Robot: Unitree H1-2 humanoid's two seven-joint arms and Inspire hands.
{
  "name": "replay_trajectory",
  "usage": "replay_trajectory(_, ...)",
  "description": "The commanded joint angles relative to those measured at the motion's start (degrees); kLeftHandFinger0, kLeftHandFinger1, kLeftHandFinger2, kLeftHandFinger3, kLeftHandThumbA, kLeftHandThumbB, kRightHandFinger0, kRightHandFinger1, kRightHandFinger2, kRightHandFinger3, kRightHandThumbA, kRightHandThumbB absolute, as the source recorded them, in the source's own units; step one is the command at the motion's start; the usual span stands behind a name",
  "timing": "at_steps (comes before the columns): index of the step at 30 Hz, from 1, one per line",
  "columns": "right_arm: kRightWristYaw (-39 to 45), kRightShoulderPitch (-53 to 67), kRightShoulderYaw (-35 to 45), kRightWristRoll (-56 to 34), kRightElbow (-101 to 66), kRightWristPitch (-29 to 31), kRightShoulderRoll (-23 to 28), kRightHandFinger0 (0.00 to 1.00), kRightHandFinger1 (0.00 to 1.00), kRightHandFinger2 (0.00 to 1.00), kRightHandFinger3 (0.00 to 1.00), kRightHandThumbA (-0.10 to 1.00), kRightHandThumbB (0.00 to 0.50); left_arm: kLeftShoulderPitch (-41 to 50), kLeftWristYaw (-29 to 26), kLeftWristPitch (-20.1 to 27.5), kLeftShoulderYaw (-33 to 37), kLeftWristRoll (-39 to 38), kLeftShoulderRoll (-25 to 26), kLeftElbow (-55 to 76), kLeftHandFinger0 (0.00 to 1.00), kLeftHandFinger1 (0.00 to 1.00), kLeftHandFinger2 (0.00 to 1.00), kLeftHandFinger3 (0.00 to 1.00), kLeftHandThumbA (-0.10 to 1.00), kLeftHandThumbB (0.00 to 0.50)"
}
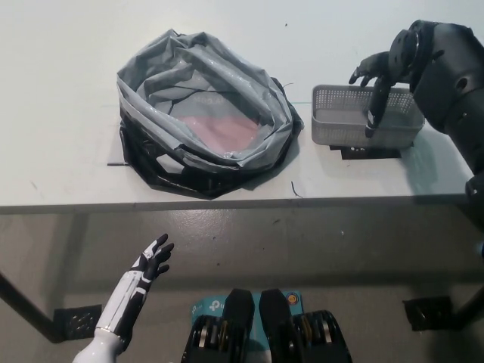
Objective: Use the right hand to pick up a small rectangular container and put it into a plastic bag and lift the bag
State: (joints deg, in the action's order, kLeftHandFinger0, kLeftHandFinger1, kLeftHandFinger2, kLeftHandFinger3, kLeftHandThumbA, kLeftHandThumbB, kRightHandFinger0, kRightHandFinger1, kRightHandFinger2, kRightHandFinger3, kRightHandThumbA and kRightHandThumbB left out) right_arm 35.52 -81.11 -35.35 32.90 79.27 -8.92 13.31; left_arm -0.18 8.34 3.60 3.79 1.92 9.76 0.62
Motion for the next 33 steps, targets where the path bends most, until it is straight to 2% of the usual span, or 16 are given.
replay_trajectory(1,-5.31,-1.99,-0.76,1.54,0.96,1.39,-0.3,1.0,1.0,1.0,1.0,1.0,0.5,-1.19,1.0,1.21,0.23,-0.07,0.85,1.72,1.0,1.0,1.0,1.0,1.0,0.372)
replay_trajectory(8,-8.69,0.55,-1.02,1.74,1.54,1.87,-1.09,1.0,1.0,1.0,1.0,1.0,0.5,-1.31,1.14,0.67,0.19,-0.45,0.88,1.81,1.0,1.0,1.0,1.0,1.0,0.383)
replay_trajectory(17,-6.25,1.66,-1.54,2.25,2.58,2.54,-1.43,1.0,1.0,1.0,1.0,0.98,0.494,-1.88,1.2,1.13,0.28,-0.07,1.29,1.57,1.0,1.0,1.0,1.0,1.0,0.384)
replay_trajectory(19,-6.13,1.98,-1.15,1.84,2.76,2.24,-1.51,1.0,1.0,1.0,1.0,0.91,0.46,-1.88,1.23,0.99,0.38,0.11,1.4,1.67,1.0,1.0,1.0,1.0,1.0,0.384)
replay_trajectory(21,-8.26,2.64,0.43,0.48,2.83,1.07,-1.55,1.0,1.0,1.0,1.0,0.57,0.419,-1.94,1.05,1.63,0.49,0.6,1.52,1.41,1.0,1.0,1.0,1.0,1.0,0.368)
replay_trajectory(22,-8.76,2.75,0.94,0.03,2.82,0.83,-1.53,1.0,1.0,1.0,1.0,0.57,0.419,-1.99,1.02,1.72,0.5,0.63,1.54,1.33,1.0,1.0,1.0,1.0,1.0,0.368)
replay_trajectory(23,-9.54,2.82,2.09,-0.96,2.86,0.29,-1.48,0.81,0.86,1.0,1.0,0.47,0.41,-2.19,0.95,1.74,0.49,0.74,1.66,1.21,1.0,1.0,1.0,1.0,1.0,0.367)
replay_trajectory(24,-11.01,3.14,3.02,-1.57,2.76,0.63,-1.33,0.54,0.57,0.68,1.0,0.37,0.362,-2.37,0.89,1.75,0.46,0.78,1.71,1.06,1.0,1.0,1.0,1.0,1.0,0.367)
replay_trajectory(25,-11.82,3.31,2.93,-1.29,2.67,1.27,-1.2,0.31,0.37,0.58,1.0,0.3,0.366,-2.46,0.88,1.74,0.46,0.77,1.73,0.99,1.0,1.0,1.0,1.0,1.0,0.366)
replay_trajectory(26,-13.54,3.55,2.63,-0.48,2.45,2.24,-1.04,0.06,0.17,0.4,0.78,0.2,0.368,-2.59,0.85,1.52,0.46,0.76,1.75,1.01,1.0,1.0,1.0,1.0,1.0,0.367)
replay_trajectory(27,-15.04,3.67,2.47,0.02,2.27,2.63,-0.97,0.09,0.29,0.61,0.92,0.14,0.354,-2.72,0.83,1.45,0.46,0.81,1.79,1.0,1.0,1.0,1.0,1.0,1.0,0.366)
replay_trajectory(28,-16.16,3.75,2.41,0.35,2.15,2.9,-0.91,0.16,0.42,0.7,1.0,0.1,0.342,-2.81,0.82,1.39,0.45,0.79,1.8,0.98,1.0,1.0,1.0,1.0,1.0,0.365)
replay_trajectory(29,-17.13,3.81,2.42,0.63,2.07,3.14,-0.85,0.23,0.49,0.72,1.0,0.08,0.338,-2.92,0.8,1.36,0.45,0.75,1.83,0.94,1.0,1.0,1.0,1.0,1.0,0.364)
replay_trajectory(30,-17.85,3.88,2.49,0.69,2.02,3.55,-0.75,0.38,0.63,0.79,0.92,0.01,0.321,-2.98,0.81,1.39,0.42,0.6,1.86,0.85,1.0,1.0,1.0,1.0,1.0,0.363)
replay_trajectory(31,-18.87,3.98,3.4,-0.1,1.75,4.17,-0.43,1.0,1.0,1.0,0.67,-0.1,0.298,-3.08,0.79,1.56,0.45,0.68,1.95,0.74,1.0,1.0,1.0,1.0,1.0,0.357)
replay_trajectory(33,-19.94,4.03,4.86,-1.19,1.37,4.76,-0.04,1.0,1.0,1.0,0.61,-0.1,0.32,-3.2,0.85,1.6,0.53,0.67,2.1,0.75,1.0,1.0,1.0,1.0,1.0,0.354)
